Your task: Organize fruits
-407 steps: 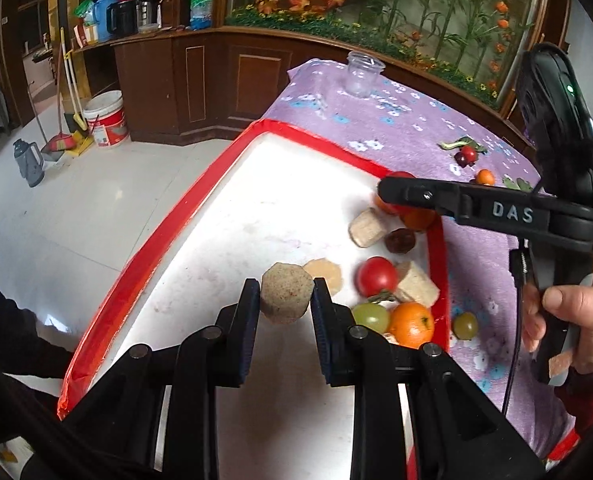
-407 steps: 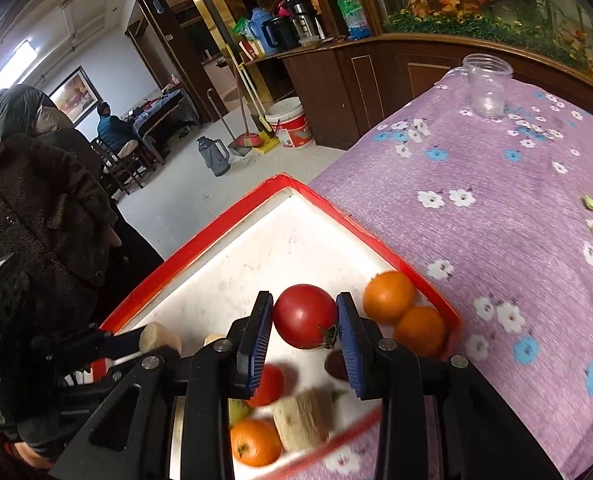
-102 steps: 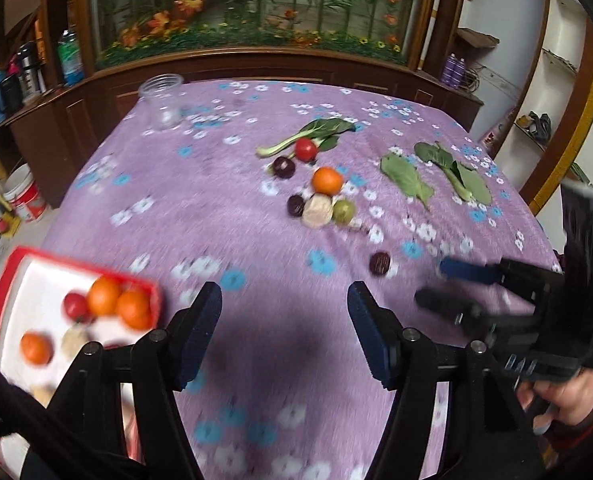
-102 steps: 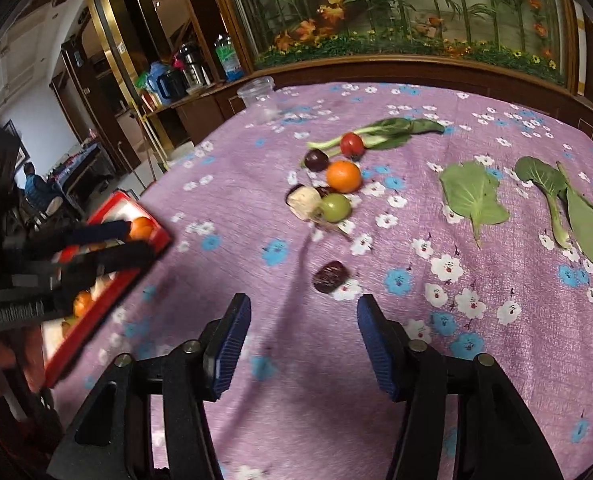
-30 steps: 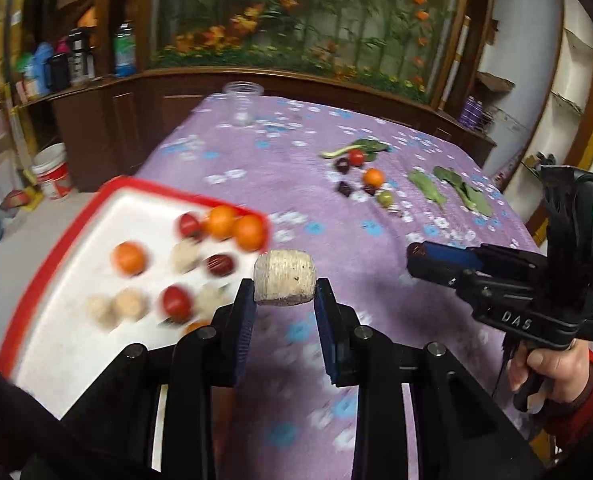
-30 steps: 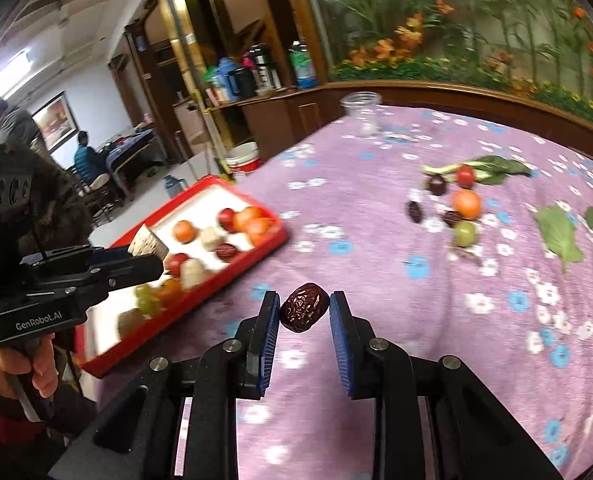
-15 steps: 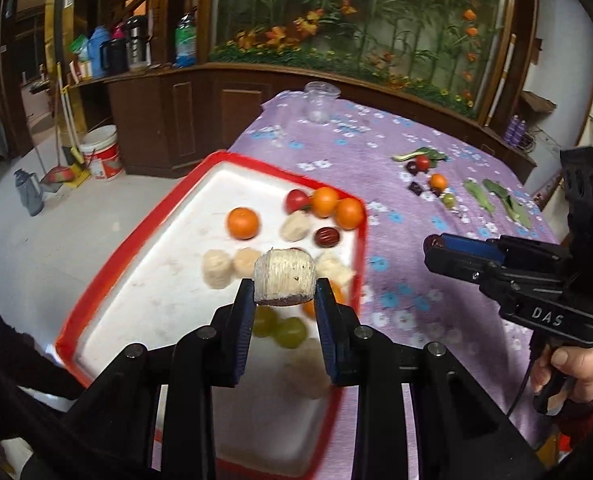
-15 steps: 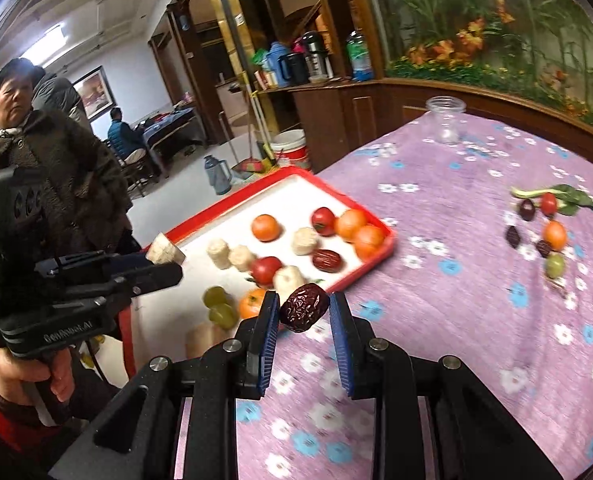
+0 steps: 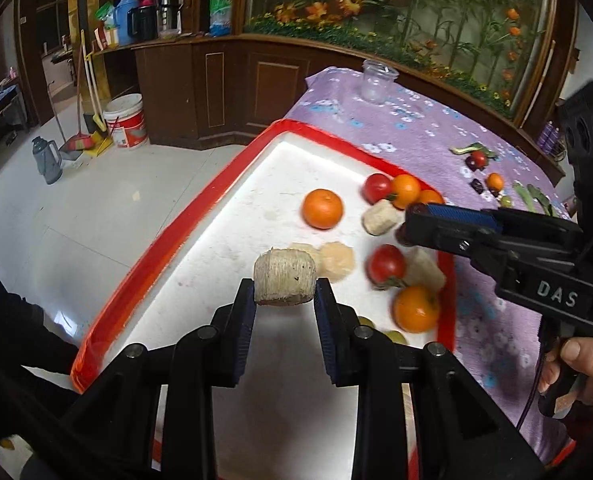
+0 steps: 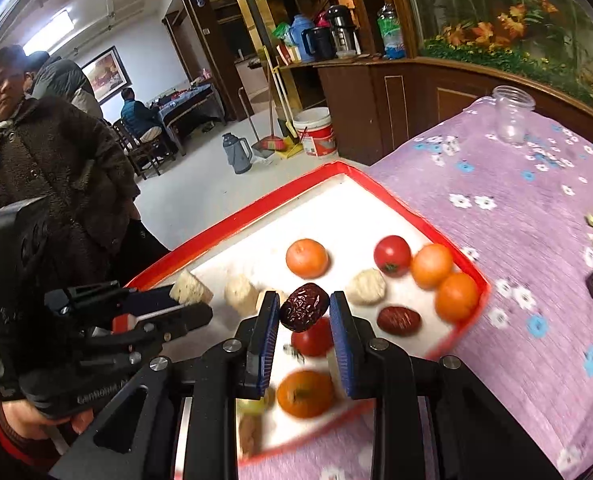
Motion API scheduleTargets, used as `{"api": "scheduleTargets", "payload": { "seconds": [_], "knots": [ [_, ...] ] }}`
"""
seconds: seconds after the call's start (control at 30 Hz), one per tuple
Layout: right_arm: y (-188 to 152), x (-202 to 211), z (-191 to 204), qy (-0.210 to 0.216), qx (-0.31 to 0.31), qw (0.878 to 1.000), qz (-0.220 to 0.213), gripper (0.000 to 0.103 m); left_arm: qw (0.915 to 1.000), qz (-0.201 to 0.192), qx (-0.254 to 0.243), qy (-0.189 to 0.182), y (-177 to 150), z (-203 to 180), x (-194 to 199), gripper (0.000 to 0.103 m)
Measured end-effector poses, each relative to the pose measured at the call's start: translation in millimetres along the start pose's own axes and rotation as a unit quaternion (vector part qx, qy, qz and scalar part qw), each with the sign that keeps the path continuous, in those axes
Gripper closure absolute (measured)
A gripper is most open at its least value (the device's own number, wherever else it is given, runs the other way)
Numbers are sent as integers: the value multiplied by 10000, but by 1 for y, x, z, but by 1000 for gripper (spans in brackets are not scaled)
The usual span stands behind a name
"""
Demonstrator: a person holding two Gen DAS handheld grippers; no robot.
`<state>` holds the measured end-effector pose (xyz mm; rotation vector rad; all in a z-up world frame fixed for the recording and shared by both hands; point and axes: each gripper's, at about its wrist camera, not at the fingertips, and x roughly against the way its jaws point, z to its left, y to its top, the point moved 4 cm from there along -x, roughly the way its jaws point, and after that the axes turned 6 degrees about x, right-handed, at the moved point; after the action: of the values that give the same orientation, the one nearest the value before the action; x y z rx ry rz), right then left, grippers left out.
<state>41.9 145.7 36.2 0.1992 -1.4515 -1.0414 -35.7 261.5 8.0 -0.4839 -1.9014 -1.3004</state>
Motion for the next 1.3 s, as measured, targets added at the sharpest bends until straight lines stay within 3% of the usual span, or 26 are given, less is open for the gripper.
{"api": "scheduleTargets", "payload": {
  "seconds": [0.53, 0.93, 1.03, 1.13, 1.3],
  "knots": [
    [-1, -52, -7, -266, 100, 9988, 410, 76, 9994, 196, -45, 269, -10, 11, -19, 76],
    [-4, -47, -5, -397, 118, 9984, 377, 74, 9989, 168, -103, 431, -11, 7, -19, 76],
    [-3, -36, -3, -378, 90, 9988, 287, 72, 9990, 172, -80, 398, -13, 4, -17, 70],
    [-5, -16, 2, -378, 43, 9992, 126, 63, 9990, 77, -104, 426, -14, 0, -10, 50],
    [-18, 25, 11, -578, -78, 9982, -139, 38, 9988, -63, -201, 441, -19, -11, 7, 46]
  ]
}}
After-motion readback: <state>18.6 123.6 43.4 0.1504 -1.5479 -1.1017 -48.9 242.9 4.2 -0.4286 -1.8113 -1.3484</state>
